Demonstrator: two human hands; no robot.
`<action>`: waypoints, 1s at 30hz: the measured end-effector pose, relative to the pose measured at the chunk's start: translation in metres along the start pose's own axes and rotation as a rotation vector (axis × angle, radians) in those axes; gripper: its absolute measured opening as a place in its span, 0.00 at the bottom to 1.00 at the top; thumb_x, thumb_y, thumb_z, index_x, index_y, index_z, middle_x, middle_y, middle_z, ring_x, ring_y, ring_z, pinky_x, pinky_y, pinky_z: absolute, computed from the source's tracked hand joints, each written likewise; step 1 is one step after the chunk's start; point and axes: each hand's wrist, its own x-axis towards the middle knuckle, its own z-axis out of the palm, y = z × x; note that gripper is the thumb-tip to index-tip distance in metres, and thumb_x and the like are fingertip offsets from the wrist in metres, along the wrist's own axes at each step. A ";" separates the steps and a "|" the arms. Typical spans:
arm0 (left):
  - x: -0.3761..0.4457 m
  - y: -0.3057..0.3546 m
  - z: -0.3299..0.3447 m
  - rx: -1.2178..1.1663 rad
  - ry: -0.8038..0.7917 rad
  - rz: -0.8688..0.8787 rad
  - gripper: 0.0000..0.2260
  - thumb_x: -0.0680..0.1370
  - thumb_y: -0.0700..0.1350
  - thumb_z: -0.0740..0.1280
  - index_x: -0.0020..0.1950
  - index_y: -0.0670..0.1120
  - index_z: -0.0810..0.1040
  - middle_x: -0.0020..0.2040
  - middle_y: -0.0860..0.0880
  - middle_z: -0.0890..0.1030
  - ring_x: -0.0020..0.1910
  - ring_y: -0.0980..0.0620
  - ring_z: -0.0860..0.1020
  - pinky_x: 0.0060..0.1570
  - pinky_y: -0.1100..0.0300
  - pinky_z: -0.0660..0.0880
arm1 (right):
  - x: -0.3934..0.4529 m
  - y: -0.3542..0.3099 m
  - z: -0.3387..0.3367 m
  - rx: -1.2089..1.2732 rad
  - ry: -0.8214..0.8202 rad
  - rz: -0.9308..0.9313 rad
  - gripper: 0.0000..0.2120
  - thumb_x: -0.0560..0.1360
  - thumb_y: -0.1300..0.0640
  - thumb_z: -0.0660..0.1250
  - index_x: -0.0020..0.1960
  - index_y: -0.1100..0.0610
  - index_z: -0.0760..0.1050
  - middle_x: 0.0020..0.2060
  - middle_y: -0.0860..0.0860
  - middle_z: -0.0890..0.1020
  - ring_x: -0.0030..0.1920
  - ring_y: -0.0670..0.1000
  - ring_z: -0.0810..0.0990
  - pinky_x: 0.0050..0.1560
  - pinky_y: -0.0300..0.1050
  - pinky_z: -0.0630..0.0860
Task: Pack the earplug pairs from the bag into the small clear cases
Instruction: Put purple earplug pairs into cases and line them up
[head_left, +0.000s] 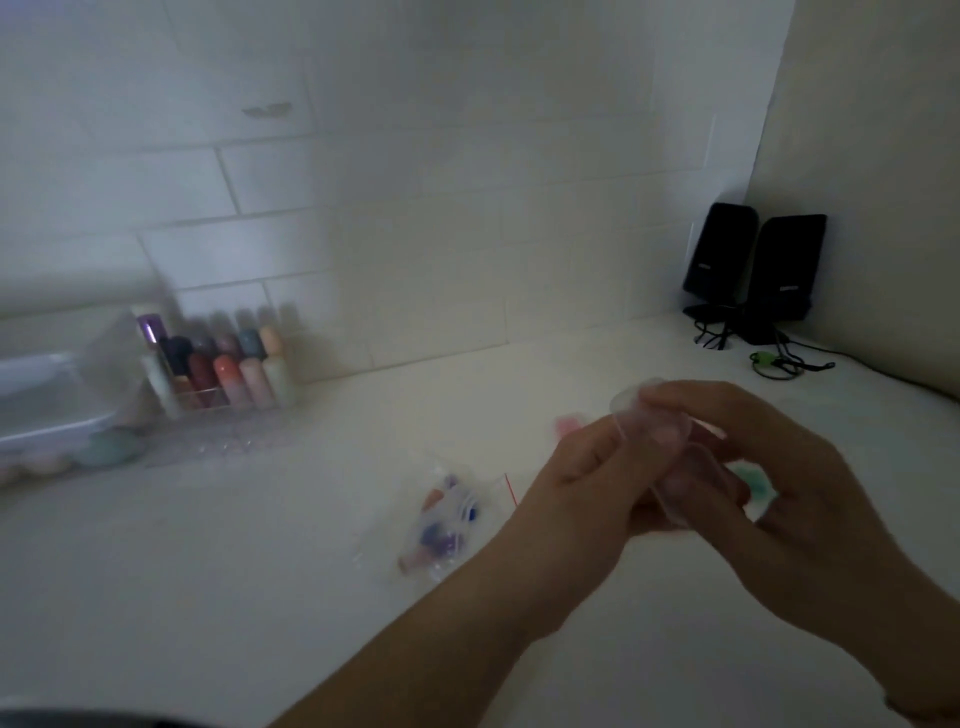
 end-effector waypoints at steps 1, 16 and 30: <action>-0.002 0.004 -0.001 0.005 -0.011 -0.015 0.13 0.81 0.49 0.59 0.54 0.43 0.79 0.49 0.41 0.82 0.49 0.45 0.81 0.52 0.53 0.79 | -0.001 -0.001 0.002 0.014 -0.021 -0.031 0.19 0.76 0.47 0.63 0.65 0.51 0.72 0.59 0.41 0.78 0.56 0.47 0.80 0.51 0.40 0.77; -0.003 0.023 -0.159 0.038 0.589 -0.043 0.05 0.80 0.41 0.61 0.48 0.46 0.76 0.34 0.49 0.74 0.29 0.51 0.74 0.31 0.60 0.74 | -0.012 -0.012 0.054 -0.285 -0.332 0.018 0.12 0.77 0.43 0.60 0.48 0.41 0.82 0.74 0.46 0.64 0.74 0.53 0.62 0.68 0.58 0.68; -0.009 0.016 -0.156 -0.535 0.354 -0.182 0.19 0.80 0.60 0.54 0.50 0.45 0.73 0.34 0.47 0.72 0.26 0.49 0.70 0.29 0.60 0.71 | 0.015 -0.031 0.131 -0.505 -0.599 0.283 0.10 0.75 0.42 0.64 0.48 0.45 0.81 0.77 0.40 0.50 0.77 0.47 0.43 0.74 0.46 0.56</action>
